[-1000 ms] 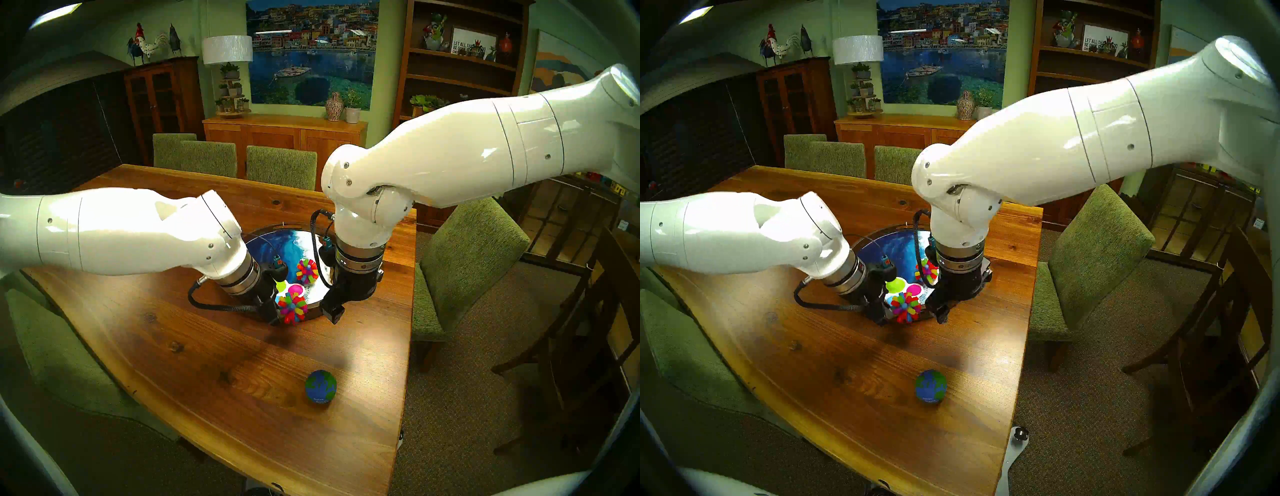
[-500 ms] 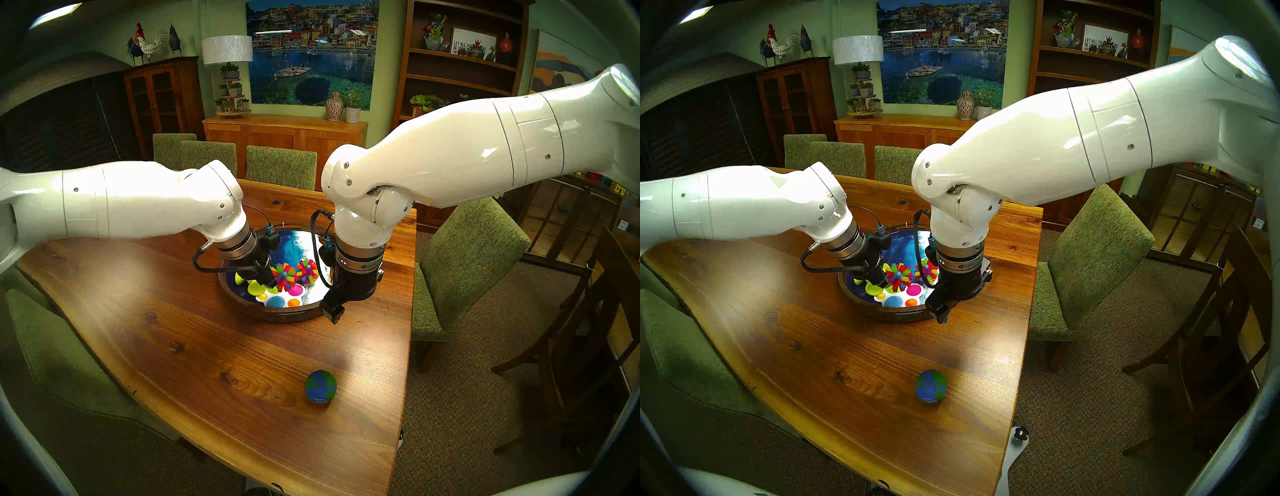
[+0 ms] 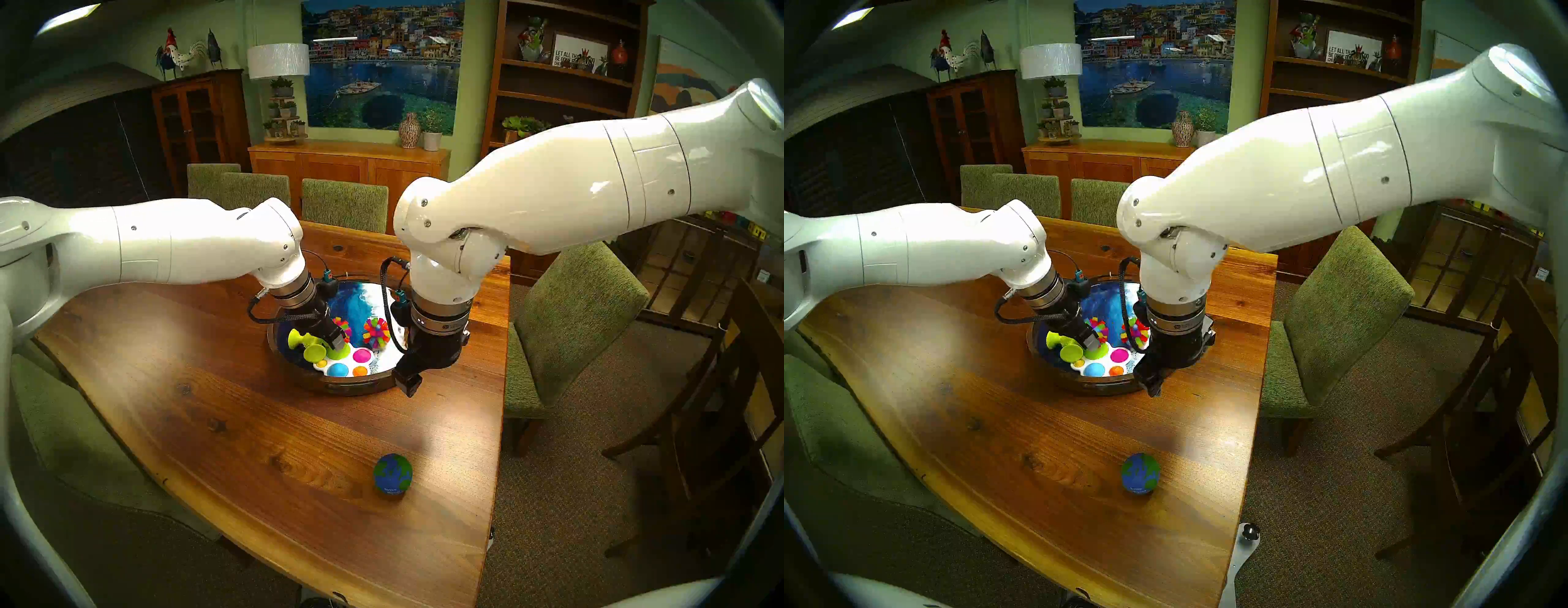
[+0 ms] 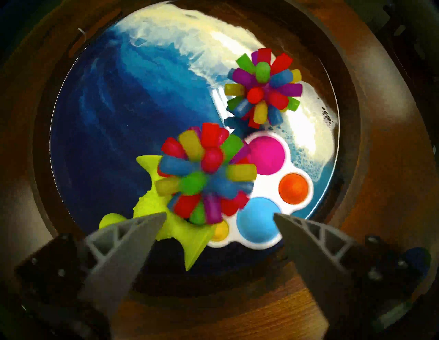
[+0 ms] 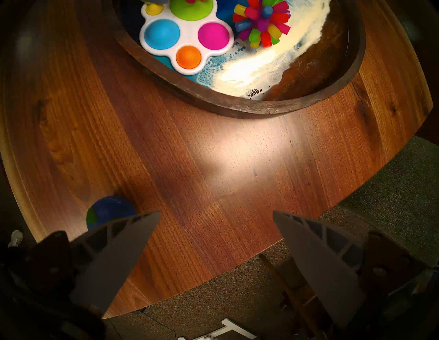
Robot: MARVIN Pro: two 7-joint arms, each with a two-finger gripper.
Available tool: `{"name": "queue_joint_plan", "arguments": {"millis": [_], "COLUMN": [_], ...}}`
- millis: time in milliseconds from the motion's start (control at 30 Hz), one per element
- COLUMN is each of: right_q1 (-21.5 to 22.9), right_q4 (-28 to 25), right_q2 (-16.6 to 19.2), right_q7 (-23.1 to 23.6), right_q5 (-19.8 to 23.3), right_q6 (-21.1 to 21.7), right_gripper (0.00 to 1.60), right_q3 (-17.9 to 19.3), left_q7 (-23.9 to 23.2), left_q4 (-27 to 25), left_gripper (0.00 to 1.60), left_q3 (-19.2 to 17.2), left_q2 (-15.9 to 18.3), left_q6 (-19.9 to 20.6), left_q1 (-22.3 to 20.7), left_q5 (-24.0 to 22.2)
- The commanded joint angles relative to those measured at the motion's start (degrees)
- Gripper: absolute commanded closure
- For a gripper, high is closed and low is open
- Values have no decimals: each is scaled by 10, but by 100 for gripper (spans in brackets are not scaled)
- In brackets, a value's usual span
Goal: Put toys in center tray
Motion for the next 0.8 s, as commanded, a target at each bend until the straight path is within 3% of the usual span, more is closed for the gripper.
{"name": "queue_joint_plan", "arguments": {"millis": [0,233,333,567,767], "right_q1": [12,12,11,11,11], "right_q4": [2,2,2,2,3], "right_q2": [3,3,2,2,2], "right_q7": [1,1,1,1,1], "right_q5": [1,0,0,0,0], "right_q6": [1,1,0,0,0], "right_gripper": [0,0,0,0,0], "right_q3": [10,9,9,9,9], "left_q7": [-37,-45,-48,-61,-59], "left_q4": [-26,-94,-146,-199,-277], "left_gripper": [0,0,0,0,0], "left_q3": [-6,-3,-3,0,48], "left_q2": [13,51,82,120,174], "left_q6": [9,20,30,35,35], "left_q1": [-42,-68,-88,-103,-140], "left_q5": [22,41,54,76,98]}}
